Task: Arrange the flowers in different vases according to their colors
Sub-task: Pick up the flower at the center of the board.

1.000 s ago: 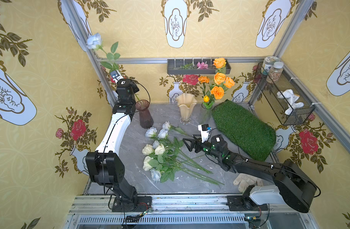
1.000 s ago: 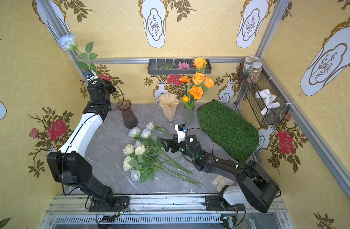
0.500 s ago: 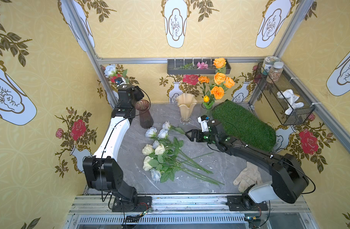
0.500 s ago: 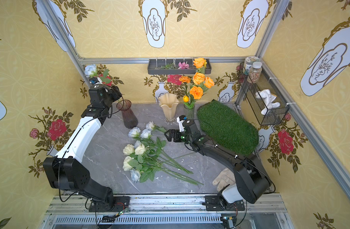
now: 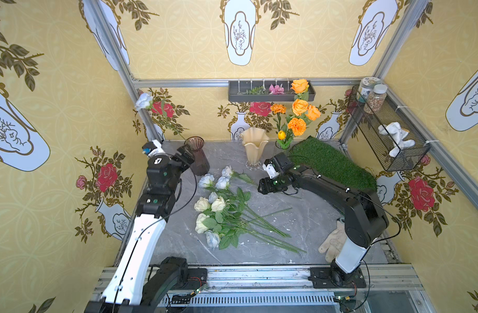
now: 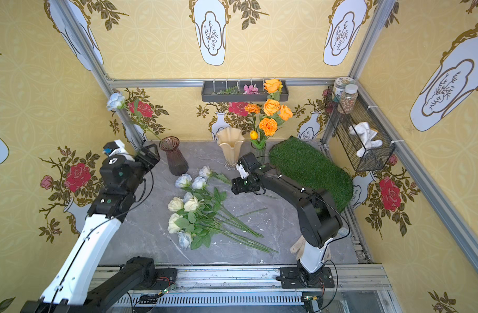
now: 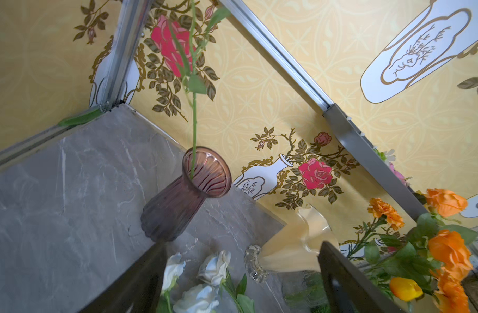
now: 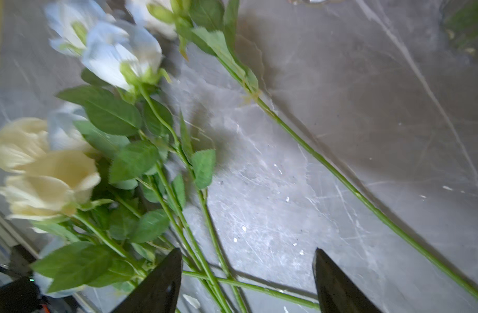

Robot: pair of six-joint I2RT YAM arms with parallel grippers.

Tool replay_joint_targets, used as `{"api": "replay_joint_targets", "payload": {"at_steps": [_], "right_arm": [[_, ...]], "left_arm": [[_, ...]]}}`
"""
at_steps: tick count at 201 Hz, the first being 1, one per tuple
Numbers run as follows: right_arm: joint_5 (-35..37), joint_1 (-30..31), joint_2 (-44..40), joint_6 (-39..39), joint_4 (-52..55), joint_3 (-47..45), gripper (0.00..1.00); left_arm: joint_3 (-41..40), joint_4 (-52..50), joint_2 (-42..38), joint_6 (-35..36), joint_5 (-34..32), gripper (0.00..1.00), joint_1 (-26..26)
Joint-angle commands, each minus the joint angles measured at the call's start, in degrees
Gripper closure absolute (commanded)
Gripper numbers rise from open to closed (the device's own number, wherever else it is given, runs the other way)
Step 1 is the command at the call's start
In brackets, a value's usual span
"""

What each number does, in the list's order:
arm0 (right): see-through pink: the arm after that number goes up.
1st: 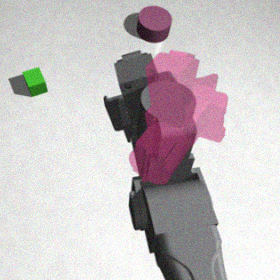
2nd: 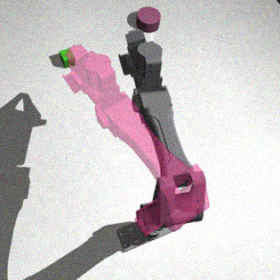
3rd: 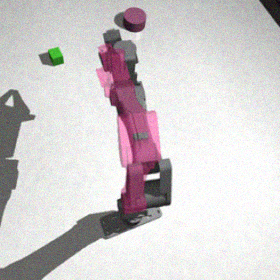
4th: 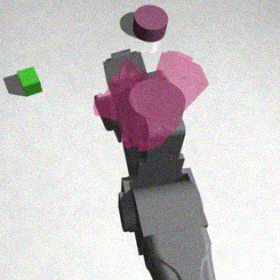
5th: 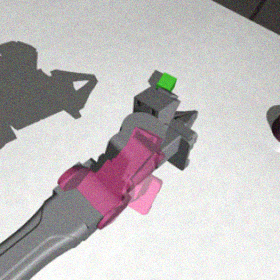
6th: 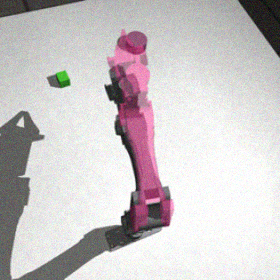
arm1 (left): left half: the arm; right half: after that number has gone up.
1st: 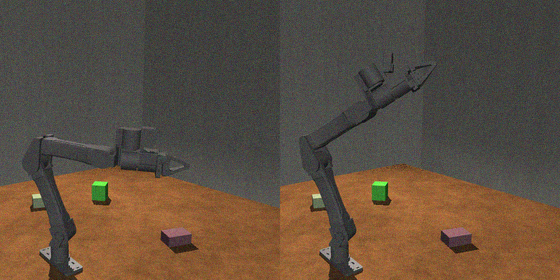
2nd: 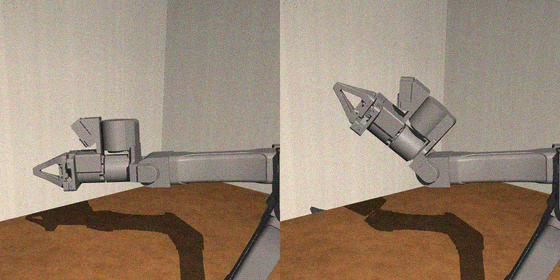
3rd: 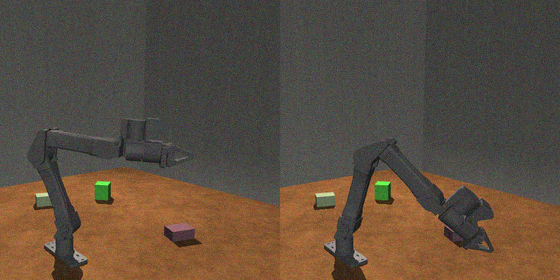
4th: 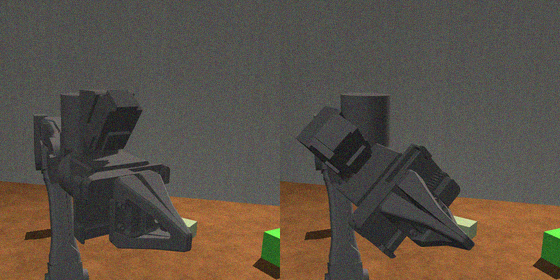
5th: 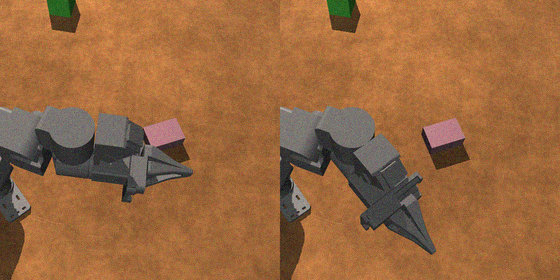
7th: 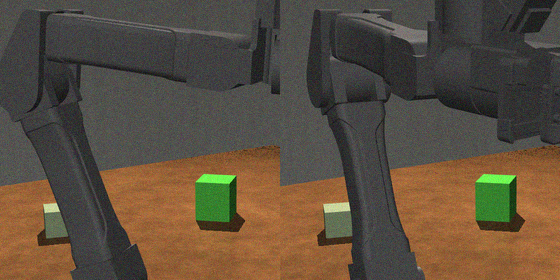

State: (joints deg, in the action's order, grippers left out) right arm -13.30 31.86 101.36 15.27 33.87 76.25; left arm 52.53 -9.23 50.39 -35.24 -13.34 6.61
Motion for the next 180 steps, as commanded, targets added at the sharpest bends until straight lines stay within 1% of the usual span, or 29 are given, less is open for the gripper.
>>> {"api": "replay_joint_targets", "payload": {"at_steps": [1,5,8,33,56,77,92,122,146,158,180], "right_arm": [[0.44,1.03,0.86,-3.36,2.45,0.00,0.27],[0.09,1.43,0.92,-3.28,2.23,-0.12,0.28],[-0.26,1.72,1.01,-3.25,2.03,-0.25,0.29],[-0.78,5.58,2.43,-2.83,1.03,-0.22,0.35],[-1.10,8.14,5.20,-0.66,0.44,1.49,0.46],[-1.19,8.87,7.83,0.98,0.16,3.52,0.54],[-0.86,9.45,9.49,1.07,0.34,4.81,0.58],[-0.81,10.65,12.45,1.24,-0.12,6.34,0.63],[0.19,12.44,14.14,1.29,-0.38,7.24,0.63],[1.35,13.39,15.03,1.36,-0.21,7.49,0.62],[2.75,13.93,16.75,1.78,-0.41,7.48,0.62]], "left_arm": [[-9.54,-0.50,-7.94,-9.50,1.83,0.10,0.66],[-11.17,-0.75,-9.15,-9.57,2.41,0.11,0.75],[-12.22,-1.09,-9.96,-11.26,2.66,0.11,0.93],[-21.49,-1.33,-15.31,-17.92,3.62,0.12,3.53],[-29.31,2.58,-19.37,-22.05,2.19,0.14,7.68],[-30.52,2.71,-23.34,-21.09,0.88,0.12,8.41],[-32.13,3.97,-23.82,-21.97,1.59,0.11,8.42],[-32.25,4.62,-23.02,-22.06,1.22,0.10,8.37],[-32.16,5.16,-21.88,-22.14,1.06,0.09,8.38],[-32.10,5.17,-21.64,-22.15,1.03,0.09,8.41],[-32.53,5.36,-22.04,-22.41,0.70,0.08,8.40]]}}
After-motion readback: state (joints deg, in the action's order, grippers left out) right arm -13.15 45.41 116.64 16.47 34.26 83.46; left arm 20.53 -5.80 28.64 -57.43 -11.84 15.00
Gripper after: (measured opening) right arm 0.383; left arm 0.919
